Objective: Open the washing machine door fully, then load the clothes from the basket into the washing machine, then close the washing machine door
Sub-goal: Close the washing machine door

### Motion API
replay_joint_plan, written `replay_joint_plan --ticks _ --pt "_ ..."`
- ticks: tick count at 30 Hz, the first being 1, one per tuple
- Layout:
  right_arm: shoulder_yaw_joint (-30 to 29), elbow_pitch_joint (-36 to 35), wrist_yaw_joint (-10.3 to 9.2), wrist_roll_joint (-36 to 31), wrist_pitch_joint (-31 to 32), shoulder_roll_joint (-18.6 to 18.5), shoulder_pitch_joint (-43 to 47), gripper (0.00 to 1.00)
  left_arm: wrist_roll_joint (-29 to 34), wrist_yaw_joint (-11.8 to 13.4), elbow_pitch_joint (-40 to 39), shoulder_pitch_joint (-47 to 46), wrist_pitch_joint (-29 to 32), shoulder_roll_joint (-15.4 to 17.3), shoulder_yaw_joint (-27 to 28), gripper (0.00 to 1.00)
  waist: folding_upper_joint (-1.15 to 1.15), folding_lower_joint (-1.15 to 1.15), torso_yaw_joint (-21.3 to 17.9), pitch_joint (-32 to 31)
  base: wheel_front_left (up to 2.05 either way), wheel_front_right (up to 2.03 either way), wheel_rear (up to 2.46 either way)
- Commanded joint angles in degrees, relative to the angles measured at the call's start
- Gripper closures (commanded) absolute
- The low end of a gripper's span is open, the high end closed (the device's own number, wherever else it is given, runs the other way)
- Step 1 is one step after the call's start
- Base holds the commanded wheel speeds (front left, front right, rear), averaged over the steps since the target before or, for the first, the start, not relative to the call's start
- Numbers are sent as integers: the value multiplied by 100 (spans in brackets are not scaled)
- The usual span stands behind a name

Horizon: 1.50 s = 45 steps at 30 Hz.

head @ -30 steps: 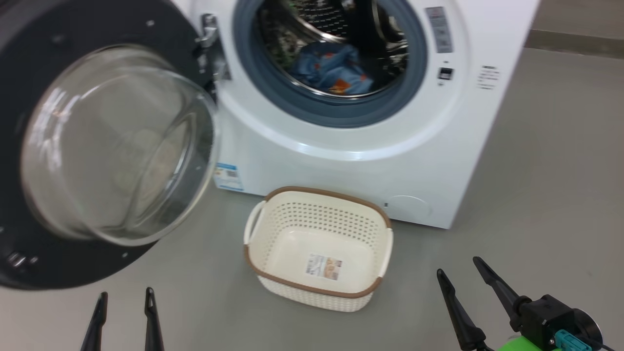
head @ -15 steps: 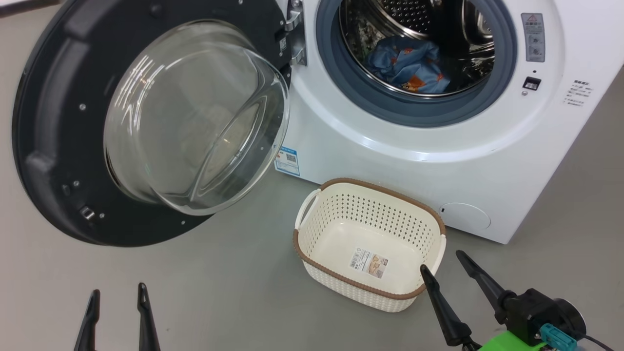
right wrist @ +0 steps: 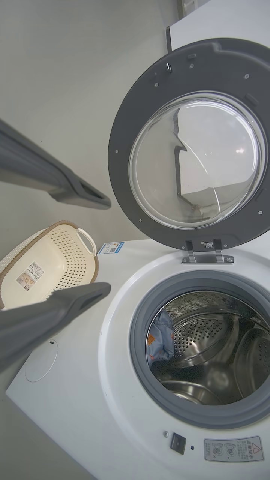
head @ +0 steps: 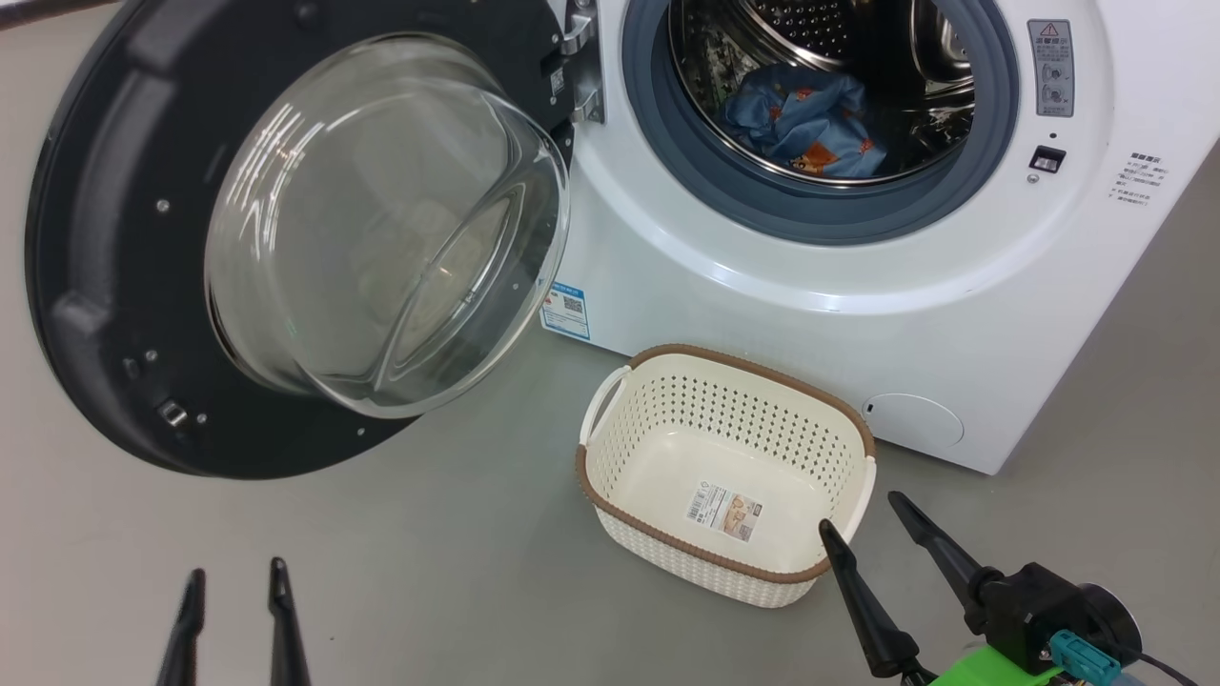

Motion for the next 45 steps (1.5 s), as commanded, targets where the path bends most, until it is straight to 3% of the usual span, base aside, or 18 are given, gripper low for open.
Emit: replay_joint_plan --ticks 1,2,9,12,15,19,24,28,33,37,42,43,45 --pt "119 -131 35 86 -49 -46 -232 0 73 -44 -123 -142 -68 29 243 88 0 0 -2 3 0 0 0" --pt "117 -131 35 86 -50 -45 -231 0 72 -67 -110 -140 -68 25 238 100 0 0 -2 3 0 0 0" --pt "117 -127 35 93 -49 -48 -219 0 103 -139 -91 -145 -69 -25 283 100 0 0 -5 -9 0 0 0" --pt "116 -138 35 85 -39 -46 -223 0 -105 -342 -246 -160 -69 -146 344 100 0 0 -2 -11 0 0 0" --pt "122 -140 35 80 -30 -56 -230 0 -685 -716 -534 -160 -69 -479 554 100 0 0 1 -17 0 0 0" --pt "132 -141 35 82 -16 -69 -240 0 -1926 -1484 -876 -104 -69 -942 975 100 0 0 2 -19 0 0 0" --pt "142 -154 35 76 0 -67 -236 0 -4369 -2508 -1304 -119 -69 -1208 1445 100 0 0 -4 -27 0 0 0" --pt "120 -172 35 73 0 -61 -217 0 -5917 -2775 -1753 -206 -38 -1226 1798 100 0 0 -7 -25 0 0 0" --pt "104 -219 35 63 18 -51 -201 0 -7087 -2830 -2131 -457 86 -904 2597 100 0 0 -4 11 0 0 0" --pt "96 -257 35 62 39 -67 -212 0 -7600 -2834 -2089 -743 182 -559 3249 100 0 0 3 62 0 0 0" --pt "79 -335 35 55 92 -123 -241 0 -8262 -2835 -1336 -1295 552 249 4124 100 0 0 12 162 0 0 0" --pt "75 -357 35 61 117 -154 -260 0 -8472 -2812 -891 -1555 714 590 4328 100 0 0 13 192 0 0 0" --pt "65 -385 35 72 137 -194 -281 0 -8628 -2729 -385 -1806 860 912 4460 100 0 0 13 233 0 0 0"
